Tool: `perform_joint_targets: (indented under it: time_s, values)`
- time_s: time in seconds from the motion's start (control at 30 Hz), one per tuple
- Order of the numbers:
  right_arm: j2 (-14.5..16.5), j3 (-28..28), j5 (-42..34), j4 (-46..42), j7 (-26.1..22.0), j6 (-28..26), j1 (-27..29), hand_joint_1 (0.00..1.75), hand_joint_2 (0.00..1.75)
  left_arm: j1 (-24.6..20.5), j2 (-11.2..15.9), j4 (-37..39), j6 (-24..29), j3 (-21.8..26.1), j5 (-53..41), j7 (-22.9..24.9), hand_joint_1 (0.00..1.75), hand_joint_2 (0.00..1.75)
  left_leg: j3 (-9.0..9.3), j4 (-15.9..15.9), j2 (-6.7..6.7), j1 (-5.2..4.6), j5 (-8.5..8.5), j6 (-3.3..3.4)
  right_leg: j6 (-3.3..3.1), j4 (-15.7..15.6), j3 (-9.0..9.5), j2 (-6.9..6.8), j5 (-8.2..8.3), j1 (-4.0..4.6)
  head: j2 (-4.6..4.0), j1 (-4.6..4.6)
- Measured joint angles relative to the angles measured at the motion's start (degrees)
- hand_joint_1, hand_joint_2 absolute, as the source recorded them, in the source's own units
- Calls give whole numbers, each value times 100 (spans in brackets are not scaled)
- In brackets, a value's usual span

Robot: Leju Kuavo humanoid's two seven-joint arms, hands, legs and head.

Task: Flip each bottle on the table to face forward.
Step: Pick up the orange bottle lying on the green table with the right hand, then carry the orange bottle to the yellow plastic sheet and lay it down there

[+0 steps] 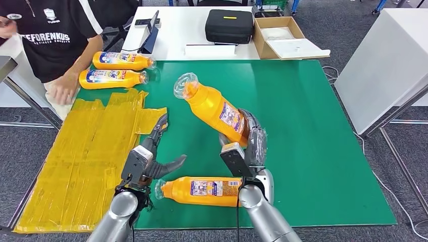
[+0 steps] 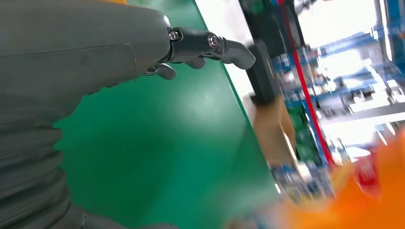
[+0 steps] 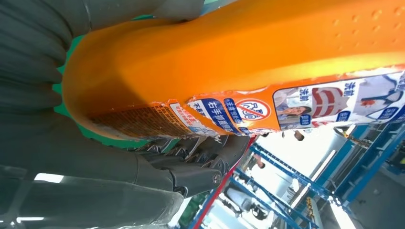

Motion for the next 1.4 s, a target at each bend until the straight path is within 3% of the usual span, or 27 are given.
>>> perform_joint_targets:
  time_s: [0.17, 0.57, 1.4]
  values:
    - [196, 53, -79, 177, -191, 114, -2, 175, 175, -278, -123, 14, -755, -410, 824, 236, 0, 175, -5, 0, -2, 0, 0, 0, 0, 0, -2, -1, 0, 0, 0, 1]
    - [380, 190, 181, 651, -280, 211, -73, 175, 175, -791, -326, 440, -1310, -777, 2139, 561, 0, 175, -5, 0, 2, -1, 0, 0, 0, 0, -3, 0, 0, -1, 0, 0]
    - [513, 362, 397, 1220, -183, 170, -256, 175, 175, -1071, -357, 912, -1319, -686, 2555, 635, 0, 175, -6, 0, 5, 0, 0, 0, 0, 0, -4, 1, 0, -1, 0, 1]
